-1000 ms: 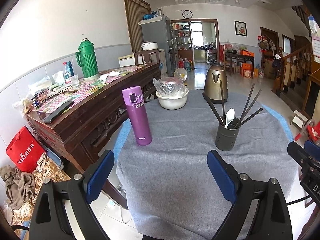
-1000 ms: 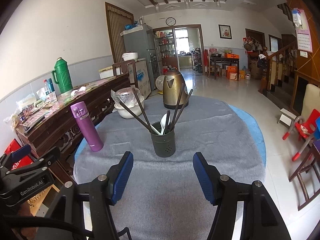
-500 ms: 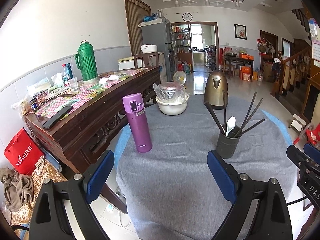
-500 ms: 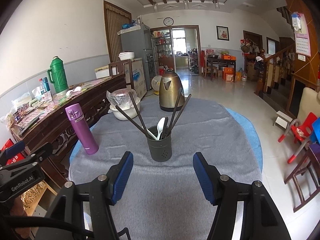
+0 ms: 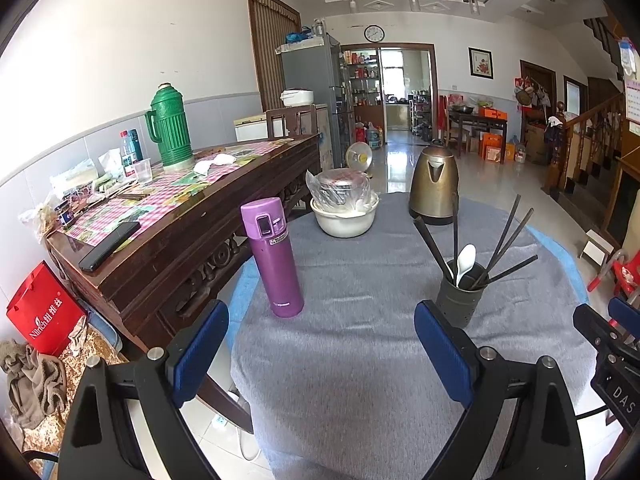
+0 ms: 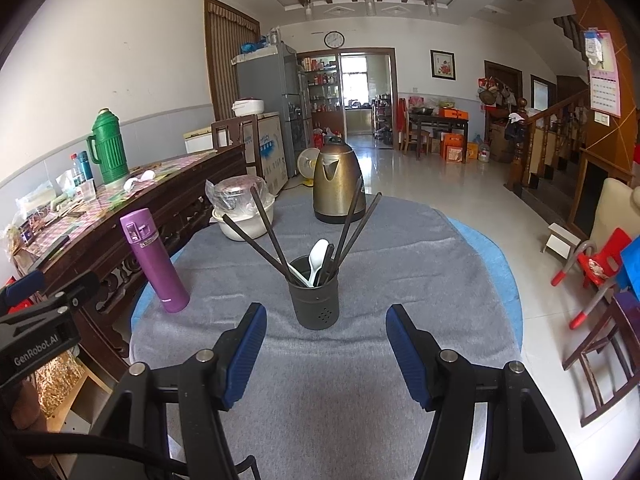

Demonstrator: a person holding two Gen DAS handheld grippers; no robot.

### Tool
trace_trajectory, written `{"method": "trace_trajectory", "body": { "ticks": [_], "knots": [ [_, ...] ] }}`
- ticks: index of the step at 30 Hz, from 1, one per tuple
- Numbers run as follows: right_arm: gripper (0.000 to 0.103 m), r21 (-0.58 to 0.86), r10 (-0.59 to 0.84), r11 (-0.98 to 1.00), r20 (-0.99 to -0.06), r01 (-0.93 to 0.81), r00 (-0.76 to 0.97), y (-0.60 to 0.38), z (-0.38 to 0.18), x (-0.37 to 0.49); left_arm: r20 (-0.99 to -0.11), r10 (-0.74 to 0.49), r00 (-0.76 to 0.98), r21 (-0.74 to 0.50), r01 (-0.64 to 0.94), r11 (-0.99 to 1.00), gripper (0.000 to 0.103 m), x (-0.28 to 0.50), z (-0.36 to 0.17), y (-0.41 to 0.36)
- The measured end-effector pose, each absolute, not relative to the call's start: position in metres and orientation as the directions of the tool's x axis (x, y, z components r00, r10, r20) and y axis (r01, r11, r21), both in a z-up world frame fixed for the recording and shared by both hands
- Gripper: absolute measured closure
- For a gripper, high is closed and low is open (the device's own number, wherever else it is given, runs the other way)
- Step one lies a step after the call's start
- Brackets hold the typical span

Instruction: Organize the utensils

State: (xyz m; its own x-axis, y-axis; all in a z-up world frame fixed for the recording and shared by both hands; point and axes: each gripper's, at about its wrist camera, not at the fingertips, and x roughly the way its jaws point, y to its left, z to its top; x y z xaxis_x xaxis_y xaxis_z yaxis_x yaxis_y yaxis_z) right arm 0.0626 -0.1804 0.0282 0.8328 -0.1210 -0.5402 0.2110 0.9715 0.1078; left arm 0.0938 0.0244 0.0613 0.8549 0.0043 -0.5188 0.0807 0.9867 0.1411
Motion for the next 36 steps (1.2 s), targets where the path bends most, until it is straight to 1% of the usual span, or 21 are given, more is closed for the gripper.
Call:
{"method": "trace_trajectory", "body": {
  "ticks": [20, 31, 33, 36],
  "knots": [
    [0.037, 0.109, -0.132, 0.964, -0.599, 0.243, 0.790, -0.195, 0.017, 0.092, -0.566, -0.005, 0.824, 0.149, 0.108, 0.983, 0.009, 0.133, 0.054, 0.011],
    [0.037, 0.085, -0.151, 0.964, -0.611, 0.254, 0.777, -0.189, 0.011, 0.104, -0.577, -0.024, 0.817, 0.144, 0.131, 0.981, 0.009, 0.151, 0.045, 0.012],
    [0.037, 0.083, -0.153, 0.963, -0.615, 0.257, 0.774, -0.191, 0.007, 0.108, -0.598, -0.027, 0.801, 0.134, 0.133, 0.982, 0.009, 0.160, 0.036, 0.013],
    [0.037, 0.091, -0.165, 0.953, -0.643, 0.288, 0.748, -0.204, -0.010, 0.118, -0.659, -0.057, 0.750, 0.082, 0.147, 0.986, 0.009, 0.186, 0.008, 0.018]
  ]
}}
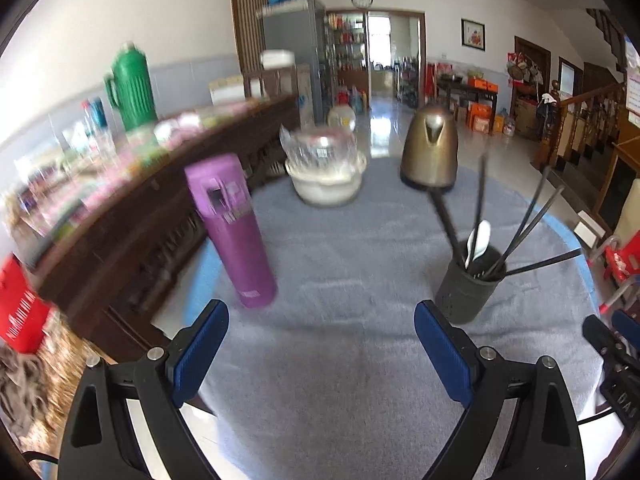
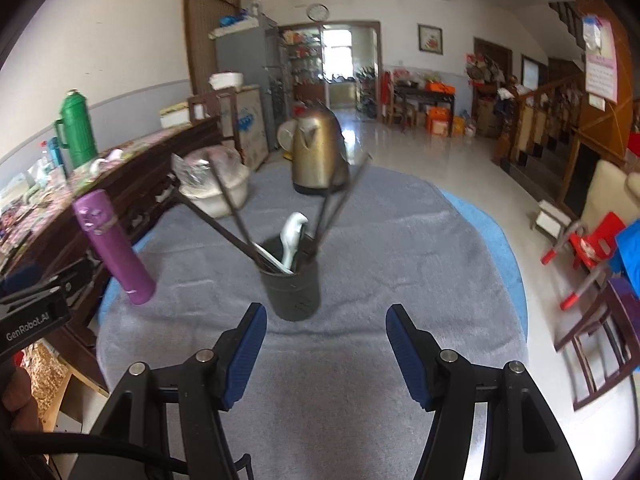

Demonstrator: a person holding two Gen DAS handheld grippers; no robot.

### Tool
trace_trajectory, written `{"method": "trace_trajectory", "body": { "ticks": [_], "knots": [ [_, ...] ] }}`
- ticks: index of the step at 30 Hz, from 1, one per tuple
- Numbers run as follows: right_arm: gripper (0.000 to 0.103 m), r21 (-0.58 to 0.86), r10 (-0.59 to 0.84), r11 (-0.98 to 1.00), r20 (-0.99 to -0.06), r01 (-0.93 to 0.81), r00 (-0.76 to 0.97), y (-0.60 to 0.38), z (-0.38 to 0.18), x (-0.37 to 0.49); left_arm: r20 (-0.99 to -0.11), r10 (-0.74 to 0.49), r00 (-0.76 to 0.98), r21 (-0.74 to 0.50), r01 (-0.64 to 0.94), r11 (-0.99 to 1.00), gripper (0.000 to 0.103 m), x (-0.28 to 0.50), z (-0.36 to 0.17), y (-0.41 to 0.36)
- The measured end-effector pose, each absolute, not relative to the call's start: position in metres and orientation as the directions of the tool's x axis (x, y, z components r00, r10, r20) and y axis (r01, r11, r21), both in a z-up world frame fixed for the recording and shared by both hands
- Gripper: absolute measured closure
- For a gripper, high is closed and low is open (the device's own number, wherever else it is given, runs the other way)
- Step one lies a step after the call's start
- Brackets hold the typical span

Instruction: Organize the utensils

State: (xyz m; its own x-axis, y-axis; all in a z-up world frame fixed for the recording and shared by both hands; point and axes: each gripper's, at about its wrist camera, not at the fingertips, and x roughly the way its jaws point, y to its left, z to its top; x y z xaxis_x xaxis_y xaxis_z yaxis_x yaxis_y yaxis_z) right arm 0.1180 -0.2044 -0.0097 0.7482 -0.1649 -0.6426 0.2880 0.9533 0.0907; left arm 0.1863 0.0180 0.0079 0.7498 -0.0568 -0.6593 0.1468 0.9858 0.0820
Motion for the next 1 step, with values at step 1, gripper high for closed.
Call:
{"method": "trace_trajectory", "body": {
  "ticks": [1],
  "knots": [
    [0.037, 0.095, -0.169, 0.949, -0.652, 0.301, 0.739, -0.2111, -0.0165, 0.1221, -0.687, -0.060, 0.724, 0.062, 0.140, 0.988, 0.009, 0.1991, -0.0066, 0.0203]
  ]
}}
